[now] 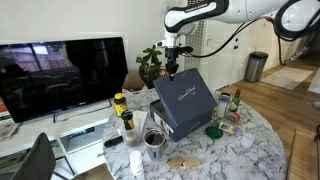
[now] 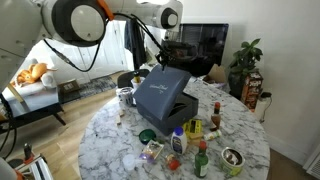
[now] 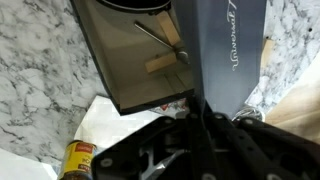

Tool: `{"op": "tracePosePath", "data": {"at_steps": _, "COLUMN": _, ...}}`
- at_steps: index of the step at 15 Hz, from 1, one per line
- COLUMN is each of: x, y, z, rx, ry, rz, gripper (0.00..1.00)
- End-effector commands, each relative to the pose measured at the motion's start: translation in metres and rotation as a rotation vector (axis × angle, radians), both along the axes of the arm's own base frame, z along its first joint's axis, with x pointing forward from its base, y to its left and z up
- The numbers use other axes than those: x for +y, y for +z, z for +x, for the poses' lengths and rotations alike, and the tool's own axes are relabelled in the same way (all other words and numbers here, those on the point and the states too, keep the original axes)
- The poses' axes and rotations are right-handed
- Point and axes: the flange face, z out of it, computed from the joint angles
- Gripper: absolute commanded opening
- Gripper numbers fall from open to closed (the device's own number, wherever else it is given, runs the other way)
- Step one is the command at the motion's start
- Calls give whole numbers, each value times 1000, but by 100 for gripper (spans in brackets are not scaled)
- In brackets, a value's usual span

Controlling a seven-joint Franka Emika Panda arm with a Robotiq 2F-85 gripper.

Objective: Pick up the blue box lid and place it on the blue box

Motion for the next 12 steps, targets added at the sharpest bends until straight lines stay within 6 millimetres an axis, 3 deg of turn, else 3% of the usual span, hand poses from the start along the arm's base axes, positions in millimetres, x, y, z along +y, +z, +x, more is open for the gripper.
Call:
{"op": "tracePosePath", "data": {"at_steps": 1, "x": -5, "y": -5, "z": 10, "rx": -22, "ry": 14, "rz": -31, "gripper": 1}}
{"op": "tracePosePath", "data": {"at_steps": 8, "x": -7, "y": -28, "z": 17, "rx": -21, "ry": 0, "rz": -21, "gripper": 1}}
{"op": "tracePosePath", "data": {"at_steps": 12, "x": -11, "y": -7, "z": 8, "rx": 32, "ry": 21, "rz": -36, "gripper": 1}}
